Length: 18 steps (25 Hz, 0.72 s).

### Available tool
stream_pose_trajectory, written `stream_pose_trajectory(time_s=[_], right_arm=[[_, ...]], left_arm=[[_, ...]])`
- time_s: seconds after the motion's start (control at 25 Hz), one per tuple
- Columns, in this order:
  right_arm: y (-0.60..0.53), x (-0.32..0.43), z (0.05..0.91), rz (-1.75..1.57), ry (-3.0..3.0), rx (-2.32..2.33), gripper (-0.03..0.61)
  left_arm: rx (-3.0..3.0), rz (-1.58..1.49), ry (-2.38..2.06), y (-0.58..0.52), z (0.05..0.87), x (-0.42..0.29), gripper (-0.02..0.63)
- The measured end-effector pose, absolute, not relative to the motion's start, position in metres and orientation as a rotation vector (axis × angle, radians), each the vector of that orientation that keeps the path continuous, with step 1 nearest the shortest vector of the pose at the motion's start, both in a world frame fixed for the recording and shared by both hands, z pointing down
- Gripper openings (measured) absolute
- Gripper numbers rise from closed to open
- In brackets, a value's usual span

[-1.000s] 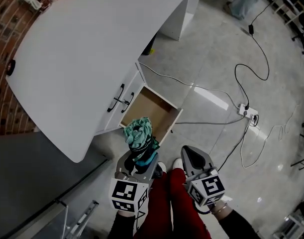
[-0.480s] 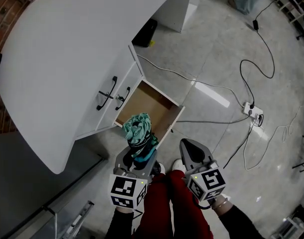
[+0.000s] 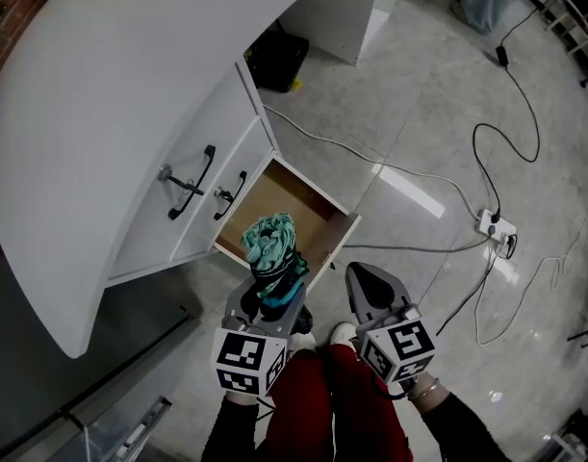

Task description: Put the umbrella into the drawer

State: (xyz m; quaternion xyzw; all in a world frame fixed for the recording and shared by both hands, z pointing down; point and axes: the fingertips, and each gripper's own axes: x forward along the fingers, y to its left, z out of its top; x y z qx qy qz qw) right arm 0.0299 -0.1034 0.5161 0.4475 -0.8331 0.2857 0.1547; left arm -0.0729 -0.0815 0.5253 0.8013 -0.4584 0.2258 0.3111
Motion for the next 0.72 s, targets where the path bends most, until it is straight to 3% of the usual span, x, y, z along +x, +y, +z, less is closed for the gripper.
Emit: stream_pose_trajectory(time_s=[0.72], right_arm=[[-0.151, 0.035, 0.608, 0.808, -2.435, 1.297, 0.002]], left_arm=[[2.170, 0.632, -1.217, -0.116, 0.627, -0.063, 0.232]])
